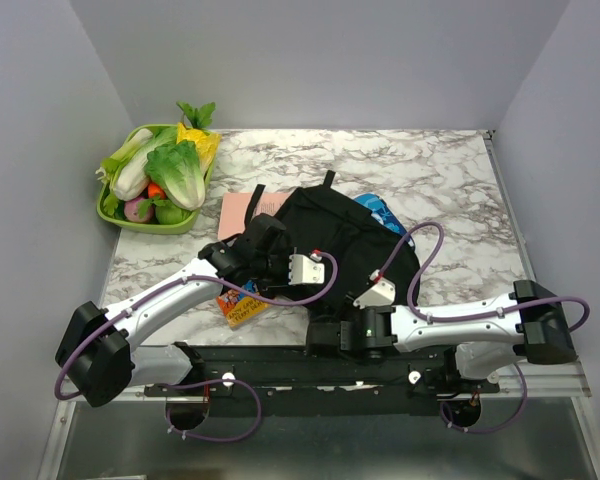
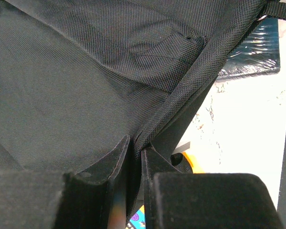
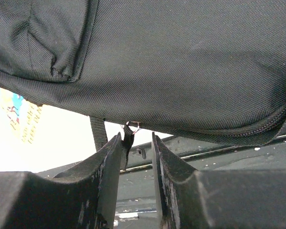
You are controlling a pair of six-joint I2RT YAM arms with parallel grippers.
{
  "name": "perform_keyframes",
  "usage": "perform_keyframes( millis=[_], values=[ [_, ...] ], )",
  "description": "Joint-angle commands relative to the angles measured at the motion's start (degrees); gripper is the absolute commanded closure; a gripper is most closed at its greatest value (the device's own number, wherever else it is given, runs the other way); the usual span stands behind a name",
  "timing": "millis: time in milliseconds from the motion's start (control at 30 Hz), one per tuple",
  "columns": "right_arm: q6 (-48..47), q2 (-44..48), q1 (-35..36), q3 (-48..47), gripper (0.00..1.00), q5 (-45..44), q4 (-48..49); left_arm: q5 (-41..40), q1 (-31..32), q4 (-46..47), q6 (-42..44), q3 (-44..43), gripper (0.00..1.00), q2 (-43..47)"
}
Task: Pack the student bag
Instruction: Unzip the student bag at the center of the board.
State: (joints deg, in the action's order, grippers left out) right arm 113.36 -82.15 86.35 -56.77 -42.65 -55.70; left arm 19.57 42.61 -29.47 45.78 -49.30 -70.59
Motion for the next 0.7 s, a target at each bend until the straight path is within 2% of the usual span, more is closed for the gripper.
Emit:
perform_keyframes(
  millis=[0,300,667],
  values=[
    [16.1,-1.2,0.8,1.4,0.60,0.6,0.0,2.3,0.0,-0.9,-1.0,-1.9,0.78,1.2],
    [18.4,-1.8,0.9,2.0,0.60,-1.8,0.2,2.5,0.4,-1.0,-1.2,-1.8,0.78,1.4],
    [14.8,-3.1,0.9,2.6,0.64,-2.6,5.8,2.5,0.8,-1.1,-1.8,-2.6,0.78,1.2]
  ],
)
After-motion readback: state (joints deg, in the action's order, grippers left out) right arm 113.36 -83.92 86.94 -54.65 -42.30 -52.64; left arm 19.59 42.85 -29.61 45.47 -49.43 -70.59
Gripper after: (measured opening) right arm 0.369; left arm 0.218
